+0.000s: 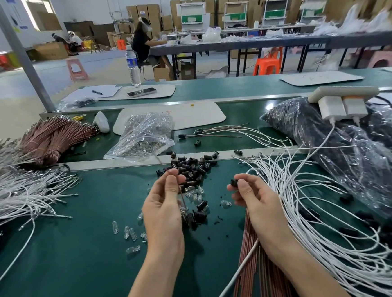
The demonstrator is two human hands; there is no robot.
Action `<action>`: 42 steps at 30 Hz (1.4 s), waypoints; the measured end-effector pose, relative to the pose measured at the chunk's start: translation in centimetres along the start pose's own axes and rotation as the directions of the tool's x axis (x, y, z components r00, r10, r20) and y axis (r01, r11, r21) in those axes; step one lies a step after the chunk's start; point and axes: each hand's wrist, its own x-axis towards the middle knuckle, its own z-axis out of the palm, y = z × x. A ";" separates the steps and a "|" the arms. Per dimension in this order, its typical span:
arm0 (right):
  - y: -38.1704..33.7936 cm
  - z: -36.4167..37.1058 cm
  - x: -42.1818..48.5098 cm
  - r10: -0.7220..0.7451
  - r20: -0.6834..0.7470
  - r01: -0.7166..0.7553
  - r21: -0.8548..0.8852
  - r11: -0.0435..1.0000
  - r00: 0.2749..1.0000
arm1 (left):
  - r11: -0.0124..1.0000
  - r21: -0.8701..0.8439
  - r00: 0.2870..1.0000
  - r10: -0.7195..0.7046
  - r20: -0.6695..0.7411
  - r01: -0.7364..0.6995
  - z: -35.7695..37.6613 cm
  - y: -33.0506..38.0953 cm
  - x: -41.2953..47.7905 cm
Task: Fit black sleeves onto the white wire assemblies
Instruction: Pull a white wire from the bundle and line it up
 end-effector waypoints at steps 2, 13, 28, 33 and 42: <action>0.1 -0.3 0.1 0.010 -0.001 -0.010 0.013 1.000 1.000 | 0.989 -0.140 0.999 -0.047 -0.022 0.044 -0.2 0.3 0.4; -1.0 -0.6 1.0 0.179 -0.012 -0.153 0.463 0.873 0.984 | 0.899 -0.407 0.982 -0.187 -0.023 0.161 -0.3 0.5 0.6; -1.4 -1.3 1.1 0.221 -0.002 -0.190 0.505 0.842 0.975 | 0.859 -0.426 0.955 -0.291 0.051 0.284 0.0 0.5 0.6; -1.2 -1.3 1.1 0.216 -0.013 -0.183 0.486 0.855 0.976 | 0.855 -0.422 0.951 -0.301 0.068 0.300 0.0 0.4 0.6; -1.4 -1.1 1.0 0.197 0.021 -0.178 0.524 0.833 0.980 | 0.854 -0.415 0.948 -0.303 0.093 0.314 0.0 0.0 0.6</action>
